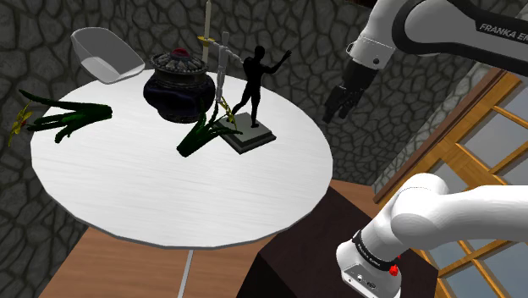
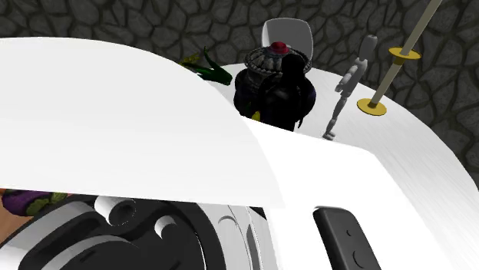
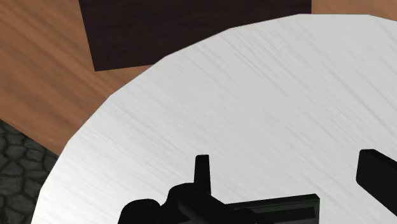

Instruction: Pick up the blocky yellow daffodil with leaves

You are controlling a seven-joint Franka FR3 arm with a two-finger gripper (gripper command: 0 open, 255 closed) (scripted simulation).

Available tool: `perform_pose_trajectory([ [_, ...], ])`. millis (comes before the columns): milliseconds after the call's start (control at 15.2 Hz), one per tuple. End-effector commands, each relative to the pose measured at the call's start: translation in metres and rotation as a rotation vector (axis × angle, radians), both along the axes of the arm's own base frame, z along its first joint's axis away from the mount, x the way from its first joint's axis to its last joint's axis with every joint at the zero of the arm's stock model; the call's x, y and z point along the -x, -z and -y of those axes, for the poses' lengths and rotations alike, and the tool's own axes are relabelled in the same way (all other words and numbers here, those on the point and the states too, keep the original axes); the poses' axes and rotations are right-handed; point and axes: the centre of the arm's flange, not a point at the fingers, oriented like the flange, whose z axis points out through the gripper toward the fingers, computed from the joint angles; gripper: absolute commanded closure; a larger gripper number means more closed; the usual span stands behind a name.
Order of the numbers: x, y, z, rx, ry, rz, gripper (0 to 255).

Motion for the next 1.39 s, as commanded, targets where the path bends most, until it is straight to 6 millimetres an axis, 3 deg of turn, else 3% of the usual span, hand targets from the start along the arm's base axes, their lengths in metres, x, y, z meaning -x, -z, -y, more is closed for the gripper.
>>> perform_pose_trajectory([
  [0, 0.000, 0.000, 0.000, 0.000, 0.000, 0.000, 0],
  [660, -0.063, 0.030, -0.126, 0.133, 0.312, 0.087, 0],
  [1320, -0.164, 0.068, -0.222, 0.267, 0.623, 0.175, 0],
])
